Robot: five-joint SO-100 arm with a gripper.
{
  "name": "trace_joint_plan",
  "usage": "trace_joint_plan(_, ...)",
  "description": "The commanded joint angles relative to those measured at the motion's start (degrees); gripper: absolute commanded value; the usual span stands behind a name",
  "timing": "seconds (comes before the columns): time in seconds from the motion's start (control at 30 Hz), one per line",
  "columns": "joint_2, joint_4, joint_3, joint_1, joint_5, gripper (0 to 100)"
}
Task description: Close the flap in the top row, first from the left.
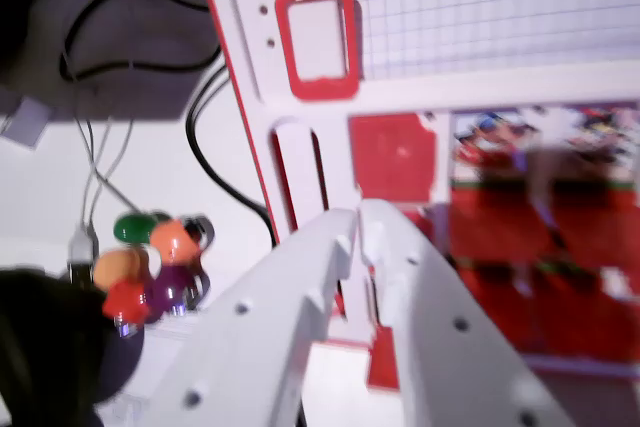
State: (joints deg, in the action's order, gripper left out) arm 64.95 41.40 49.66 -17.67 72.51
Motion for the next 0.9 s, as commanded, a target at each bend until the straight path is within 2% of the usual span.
trace_joint_plan(0.0, 17.93, 5.63, 2.55, 1.23, 4.31, 0)
trace_joint_plan(0.3, 35.07, 14.94, 15.91, 6.77, 13.71, 0)
trace_joint_plan(0.5, 45.53, 16.96, 26.37, 9.40, 14.85, 0)
trace_joint_plan(0.77, 60.03, 16.26, 43.07, 13.10, 19.16, 0)
trace_joint_plan(0.87, 62.67, 16.00, 45.79, 14.06, 19.51, 0)
